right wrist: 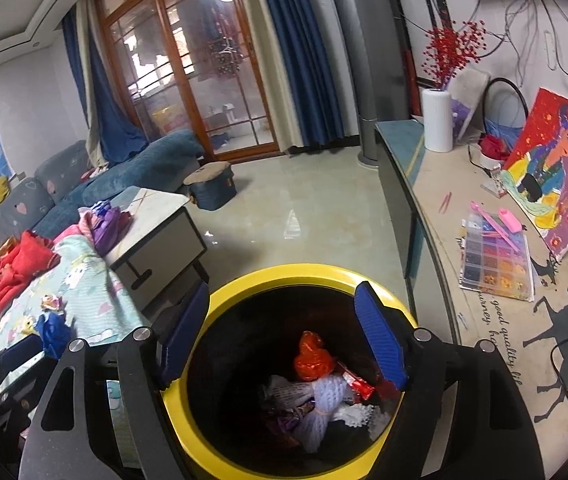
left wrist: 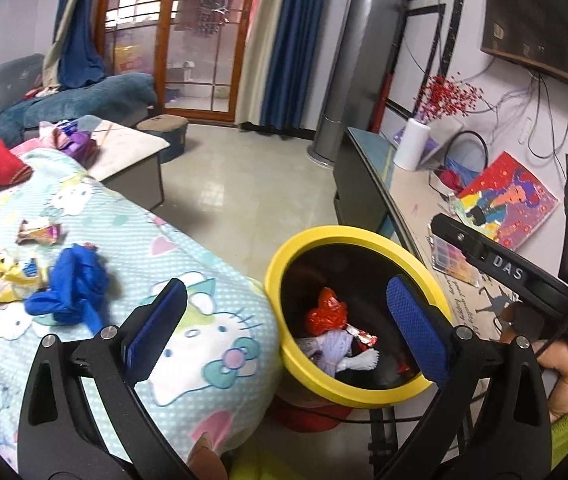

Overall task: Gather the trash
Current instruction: 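Move both open tools back toward the blue glove and yellow bag on the bed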

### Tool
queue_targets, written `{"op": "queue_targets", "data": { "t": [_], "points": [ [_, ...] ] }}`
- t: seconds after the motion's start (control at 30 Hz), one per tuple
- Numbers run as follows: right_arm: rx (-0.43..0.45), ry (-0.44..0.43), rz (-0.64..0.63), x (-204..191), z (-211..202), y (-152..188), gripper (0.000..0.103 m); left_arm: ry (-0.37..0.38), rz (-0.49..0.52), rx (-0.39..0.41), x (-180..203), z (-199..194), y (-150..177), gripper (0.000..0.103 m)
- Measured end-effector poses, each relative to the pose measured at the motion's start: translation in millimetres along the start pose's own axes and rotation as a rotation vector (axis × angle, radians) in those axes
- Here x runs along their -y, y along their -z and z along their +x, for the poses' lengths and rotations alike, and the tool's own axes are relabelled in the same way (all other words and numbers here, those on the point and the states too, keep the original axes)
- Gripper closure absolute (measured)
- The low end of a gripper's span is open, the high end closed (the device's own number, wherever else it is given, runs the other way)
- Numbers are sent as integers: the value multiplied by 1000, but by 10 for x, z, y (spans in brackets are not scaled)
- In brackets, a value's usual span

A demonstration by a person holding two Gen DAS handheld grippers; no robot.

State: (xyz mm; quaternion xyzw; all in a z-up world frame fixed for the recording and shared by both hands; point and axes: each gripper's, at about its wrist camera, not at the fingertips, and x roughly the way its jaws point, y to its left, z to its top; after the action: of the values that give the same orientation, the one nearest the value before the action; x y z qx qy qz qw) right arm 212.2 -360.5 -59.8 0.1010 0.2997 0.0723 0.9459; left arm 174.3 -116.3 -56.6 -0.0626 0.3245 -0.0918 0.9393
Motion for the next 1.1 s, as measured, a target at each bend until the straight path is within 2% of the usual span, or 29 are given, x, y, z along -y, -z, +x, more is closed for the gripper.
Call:
{"op": "queue_targets", "data": {
  "t": [0.73, 1.1],
  "points": [
    [10, -160, -115, -868, -242, 111, 30, -140, -106, 128, -678, -499, -51, 11],
    [-35, -242, -194, -1326, -204, 191, 30, -237, -185, 169, -1088, -658, -44, 11]
  ]
}}
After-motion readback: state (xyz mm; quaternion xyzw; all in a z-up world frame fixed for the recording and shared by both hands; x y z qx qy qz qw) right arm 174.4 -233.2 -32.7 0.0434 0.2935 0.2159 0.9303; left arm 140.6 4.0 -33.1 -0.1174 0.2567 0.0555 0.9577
